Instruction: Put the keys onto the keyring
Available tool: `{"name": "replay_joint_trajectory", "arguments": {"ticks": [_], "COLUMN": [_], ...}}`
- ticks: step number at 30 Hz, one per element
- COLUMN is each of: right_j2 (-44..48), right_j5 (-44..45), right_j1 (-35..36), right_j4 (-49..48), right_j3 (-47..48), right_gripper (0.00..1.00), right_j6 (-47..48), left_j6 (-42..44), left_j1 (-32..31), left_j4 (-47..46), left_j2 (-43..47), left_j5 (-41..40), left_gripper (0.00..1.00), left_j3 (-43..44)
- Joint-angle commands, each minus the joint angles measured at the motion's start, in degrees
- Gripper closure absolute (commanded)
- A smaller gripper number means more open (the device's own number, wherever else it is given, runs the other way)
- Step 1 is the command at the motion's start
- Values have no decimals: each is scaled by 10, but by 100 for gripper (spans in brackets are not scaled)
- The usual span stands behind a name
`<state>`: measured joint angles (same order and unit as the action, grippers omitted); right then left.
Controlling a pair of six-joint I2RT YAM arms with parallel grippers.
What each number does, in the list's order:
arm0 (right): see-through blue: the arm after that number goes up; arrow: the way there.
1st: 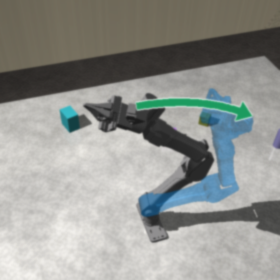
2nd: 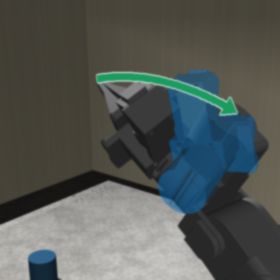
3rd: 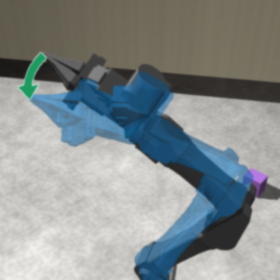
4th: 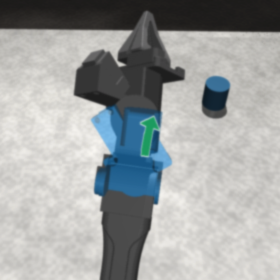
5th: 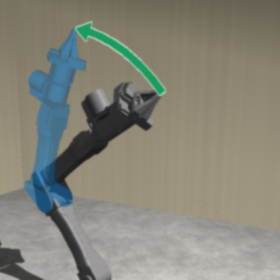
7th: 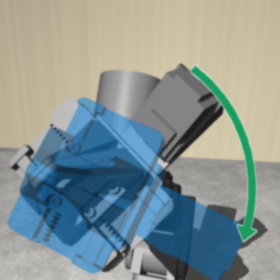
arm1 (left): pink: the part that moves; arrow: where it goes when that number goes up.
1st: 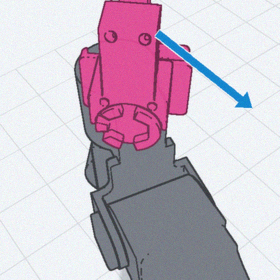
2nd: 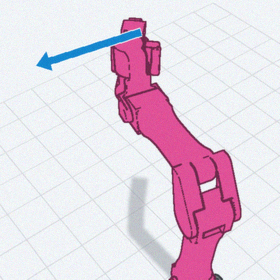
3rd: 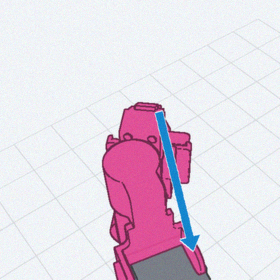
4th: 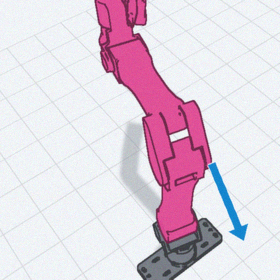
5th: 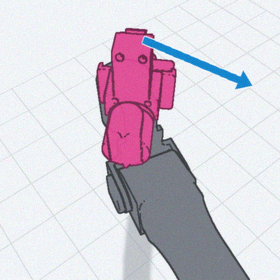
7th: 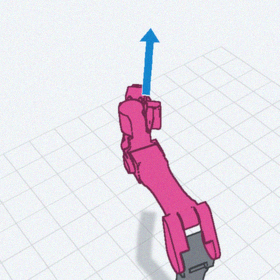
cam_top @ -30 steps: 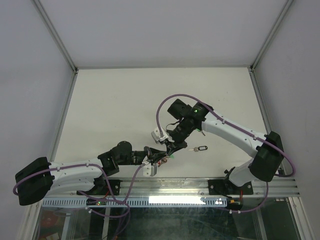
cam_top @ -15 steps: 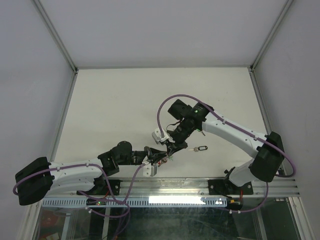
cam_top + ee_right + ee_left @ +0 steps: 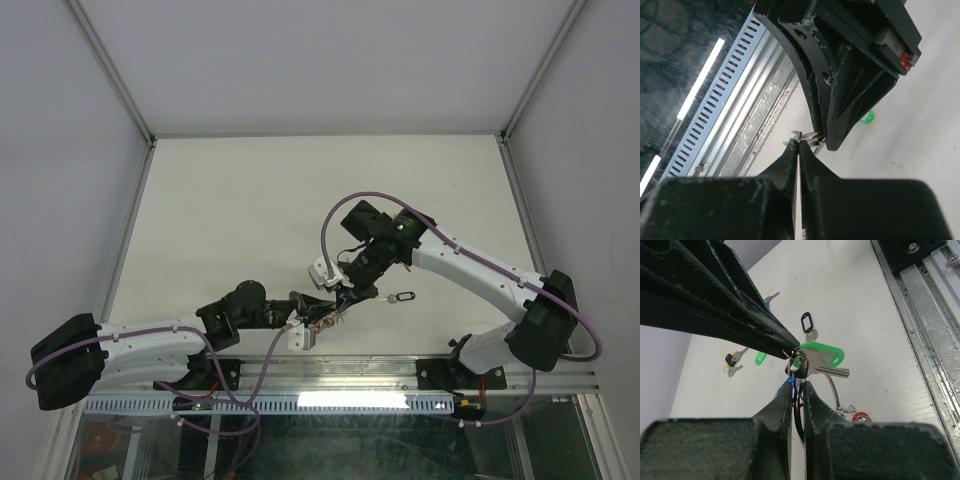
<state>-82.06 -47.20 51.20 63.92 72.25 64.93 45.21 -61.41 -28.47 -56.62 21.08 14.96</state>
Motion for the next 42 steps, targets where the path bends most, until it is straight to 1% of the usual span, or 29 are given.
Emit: {"name": "replay_joint_trajectory", "arguments": {"ticks": [1,17,21,31,39,42], "right_j2": [31,52,59,113,171,175], "right_j5": [-28,-20,-4,57,108,129], "right_j1": [6,13,22,43,71,80], "right_j4": [-8,3,-2,-53,-148,-157], "right_j3": [-3,-13,-17,-50,-111,-122], "right_gripper": [100,100,100,100,100,100], "right_j6": [-5,0,-3,-15,-48,-52], "left_j6": [-11,-17,-22,-43,-55,-58], "left_j1": [4,4,4,12,18,19], "left_j4": [-18,-6,-1,7,5,5], "left_j2": [-1,-9,-11,-13,-20,-21], "left_j5": [-17,-31,-36,-47,-46,-48], "left_gripper": [100,100,100,100,100,100], "left_j3": [26,35,40,48,52,53]}}
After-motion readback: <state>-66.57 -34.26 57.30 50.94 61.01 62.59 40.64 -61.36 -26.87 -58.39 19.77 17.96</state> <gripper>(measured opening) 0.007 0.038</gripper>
